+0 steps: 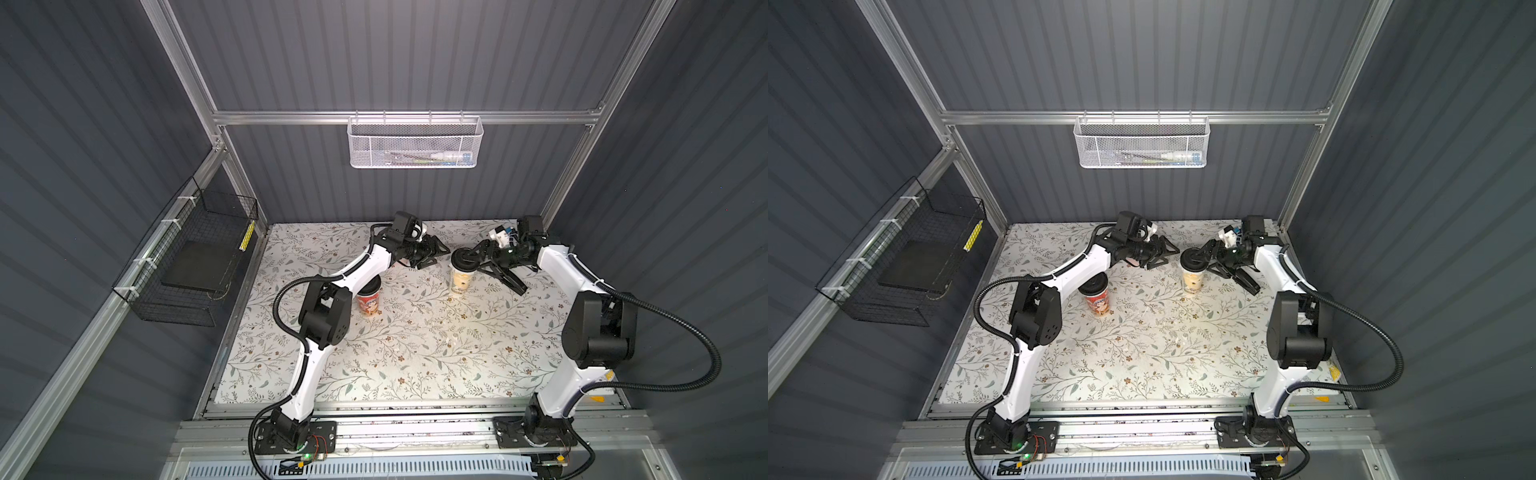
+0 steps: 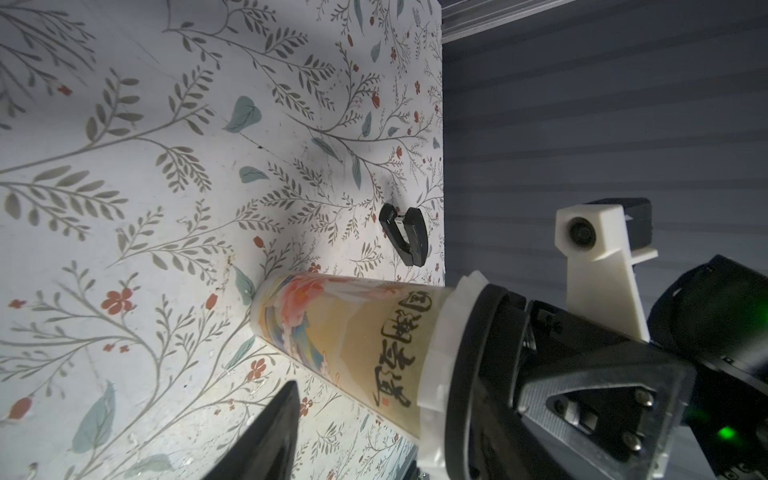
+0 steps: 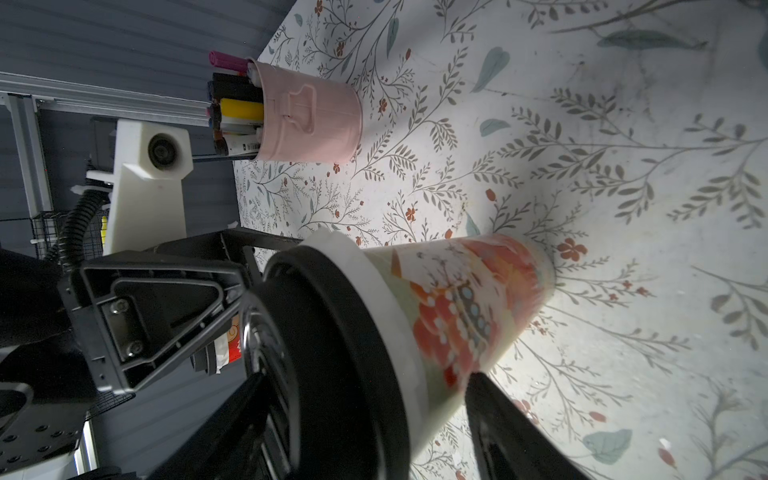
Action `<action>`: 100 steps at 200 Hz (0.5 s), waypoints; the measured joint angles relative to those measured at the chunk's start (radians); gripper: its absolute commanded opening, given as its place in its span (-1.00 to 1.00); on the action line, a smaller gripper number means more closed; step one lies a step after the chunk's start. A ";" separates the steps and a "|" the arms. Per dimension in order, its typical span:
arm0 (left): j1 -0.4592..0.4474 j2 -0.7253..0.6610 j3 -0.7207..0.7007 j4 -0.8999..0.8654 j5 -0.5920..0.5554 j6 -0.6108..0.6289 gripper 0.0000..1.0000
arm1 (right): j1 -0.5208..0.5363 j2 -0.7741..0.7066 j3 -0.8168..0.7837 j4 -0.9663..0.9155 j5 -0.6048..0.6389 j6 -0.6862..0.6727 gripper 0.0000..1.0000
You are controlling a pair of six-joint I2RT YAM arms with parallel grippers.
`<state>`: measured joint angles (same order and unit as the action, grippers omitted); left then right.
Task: Put the leak-proof paper on the milk tea cups
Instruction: Secure the cup lid on the cup.
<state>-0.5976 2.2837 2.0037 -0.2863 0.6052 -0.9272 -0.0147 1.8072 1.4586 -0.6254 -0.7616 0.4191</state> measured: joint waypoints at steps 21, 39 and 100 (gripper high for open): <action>-0.006 0.000 -0.019 0.014 0.008 -0.012 0.22 | -0.001 0.000 0.000 0.000 0.000 0.000 0.51; -0.009 0.000 -0.021 0.023 0.013 -0.018 0.18 | -0.002 0.000 0.000 -0.002 -0.001 0.000 0.51; -0.011 -0.023 -0.089 0.087 0.014 -0.034 0.31 | -0.005 0.000 0.000 -0.003 -0.002 0.000 0.51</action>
<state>-0.6083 2.2604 1.9144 -0.1989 0.6197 -0.9611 -0.0193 1.8076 1.4590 -0.6285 -0.7631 0.4187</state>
